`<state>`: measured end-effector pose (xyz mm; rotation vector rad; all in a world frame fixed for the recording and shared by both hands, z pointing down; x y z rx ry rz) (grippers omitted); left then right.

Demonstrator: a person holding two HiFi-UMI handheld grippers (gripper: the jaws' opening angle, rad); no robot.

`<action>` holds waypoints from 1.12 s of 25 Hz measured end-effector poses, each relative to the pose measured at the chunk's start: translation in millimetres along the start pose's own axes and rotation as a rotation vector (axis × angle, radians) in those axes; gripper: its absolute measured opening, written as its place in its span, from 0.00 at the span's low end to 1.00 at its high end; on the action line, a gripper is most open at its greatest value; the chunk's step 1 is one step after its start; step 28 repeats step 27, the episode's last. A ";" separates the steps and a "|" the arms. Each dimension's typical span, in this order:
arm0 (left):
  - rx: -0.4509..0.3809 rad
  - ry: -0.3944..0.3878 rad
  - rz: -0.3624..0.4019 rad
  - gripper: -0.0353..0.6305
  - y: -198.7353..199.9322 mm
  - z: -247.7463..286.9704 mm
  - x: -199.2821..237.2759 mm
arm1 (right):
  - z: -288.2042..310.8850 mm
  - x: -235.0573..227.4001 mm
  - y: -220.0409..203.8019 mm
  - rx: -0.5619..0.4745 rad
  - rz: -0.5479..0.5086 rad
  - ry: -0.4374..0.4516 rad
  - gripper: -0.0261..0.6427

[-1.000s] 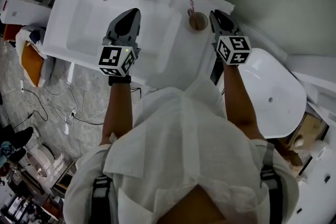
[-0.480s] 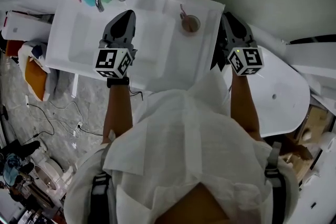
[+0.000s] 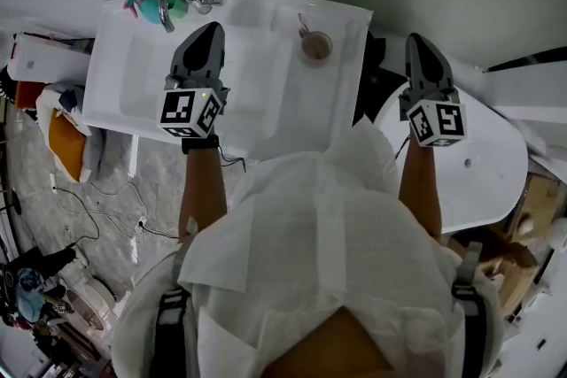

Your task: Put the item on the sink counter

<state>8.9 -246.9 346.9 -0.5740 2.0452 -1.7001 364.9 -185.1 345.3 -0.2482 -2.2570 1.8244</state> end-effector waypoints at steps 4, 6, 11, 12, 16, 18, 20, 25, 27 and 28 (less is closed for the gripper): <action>-0.008 -0.003 0.005 0.08 3.6 1.6 -0.7 | -7.8 -5.5 -0.9 0.023 -0.009 -0.031 0.05; -0.009 -0.005 0.008 0.08 3.9 1.8 -1.1 | -10.6 -5.9 -2.1 0.031 -0.011 -0.039 0.05; -0.014 -0.006 0.009 0.08 5.1 3.2 -1.6 | -13.7 -5.8 -1.3 0.031 -0.017 -0.043 0.05; -0.015 -0.006 0.009 0.08 5.6 3.2 -1.3 | -13.5 -5.5 -0.2 0.030 -0.021 -0.043 0.05; -0.019 -0.006 0.008 0.08 7.4 2.1 -1.4 | -12.8 -4.9 4.2 0.024 -0.030 -0.044 0.05; -0.020 -0.004 0.006 0.08 6.9 1.6 -0.5 | -11.7 -4.6 4.7 0.023 -0.030 -0.044 0.05; -0.020 -0.002 0.005 0.08 6.0 1.1 0.4 | -11.2 -3.9 4.2 0.023 -0.031 -0.043 0.05; -0.023 -0.004 0.008 0.08 10.0 -3.3 -4.3 | -17.4 -2.6 8.2 0.023 -0.029 -0.044 0.05; -0.023 -0.003 0.007 0.08 10.3 -4.5 -4.4 | -18.3 -2.2 8.9 0.022 -0.028 -0.045 0.05; -0.023 -0.003 0.007 0.08 10.3 -4.5 -4.4 | -18.3 -2.2 8.9 0.022 -0.028 -0.045 0.05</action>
Point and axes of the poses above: the fingertips, and each gripper's own axes: z forward along the fingers, x to its left, y out of its top, the point moved 2 cm from there along -z, backward along the fingers, and after that the axes turned 11 degrees about -x, right-handed, at the moved point
